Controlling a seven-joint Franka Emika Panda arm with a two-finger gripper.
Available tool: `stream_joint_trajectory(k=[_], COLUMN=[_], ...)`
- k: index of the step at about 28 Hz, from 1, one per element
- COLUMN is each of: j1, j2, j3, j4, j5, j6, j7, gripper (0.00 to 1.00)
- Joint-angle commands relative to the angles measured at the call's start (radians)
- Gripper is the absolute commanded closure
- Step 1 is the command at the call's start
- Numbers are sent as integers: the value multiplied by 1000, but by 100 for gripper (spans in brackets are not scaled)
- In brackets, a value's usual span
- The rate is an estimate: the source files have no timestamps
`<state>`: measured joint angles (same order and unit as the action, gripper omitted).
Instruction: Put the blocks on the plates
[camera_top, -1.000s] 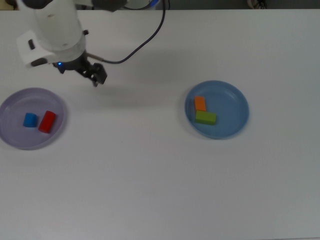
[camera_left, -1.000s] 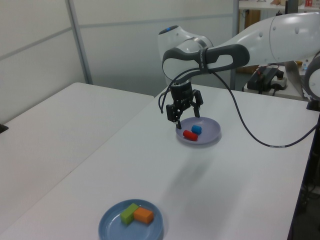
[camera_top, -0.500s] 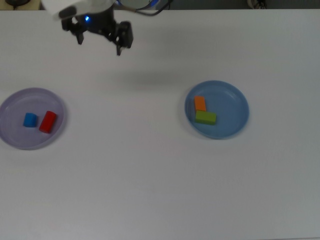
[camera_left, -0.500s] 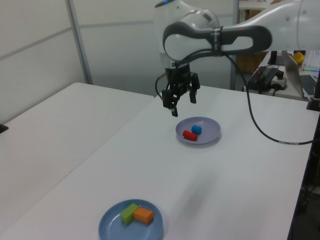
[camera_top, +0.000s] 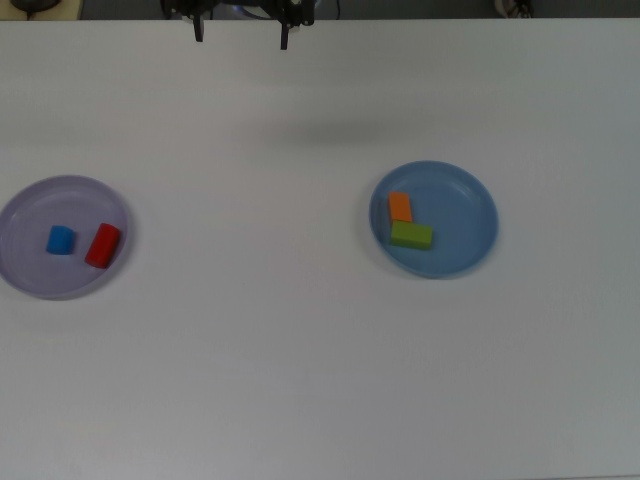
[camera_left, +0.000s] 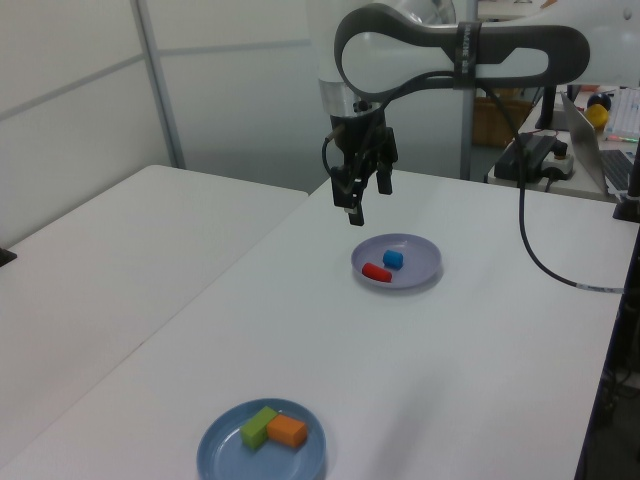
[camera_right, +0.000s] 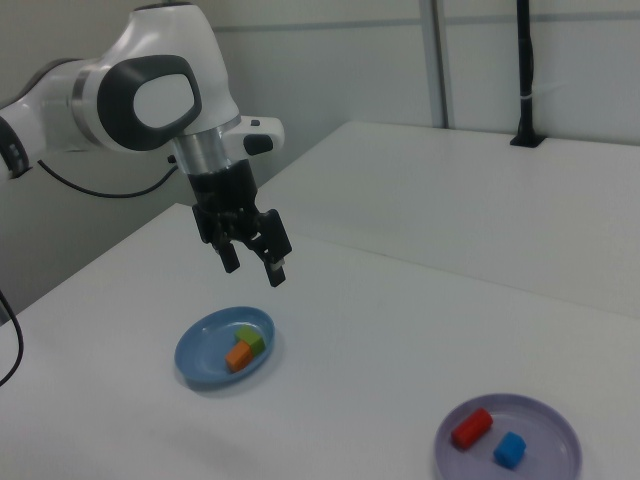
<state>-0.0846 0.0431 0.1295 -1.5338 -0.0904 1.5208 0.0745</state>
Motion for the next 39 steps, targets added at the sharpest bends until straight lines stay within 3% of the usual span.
stream_joint_trajectory(k=[1,6,24,39], j1=[-1,-9,-27,-27], j2=[-15,-20,-42,-40], j3=[-7,-22,-45,-44], j4=[-16,-14,-12,-2], j5=[21,41,38,40], j6=[21,25,42,38], j7=[-27,-27,-39,-29], gripper=[0,0,0,0])
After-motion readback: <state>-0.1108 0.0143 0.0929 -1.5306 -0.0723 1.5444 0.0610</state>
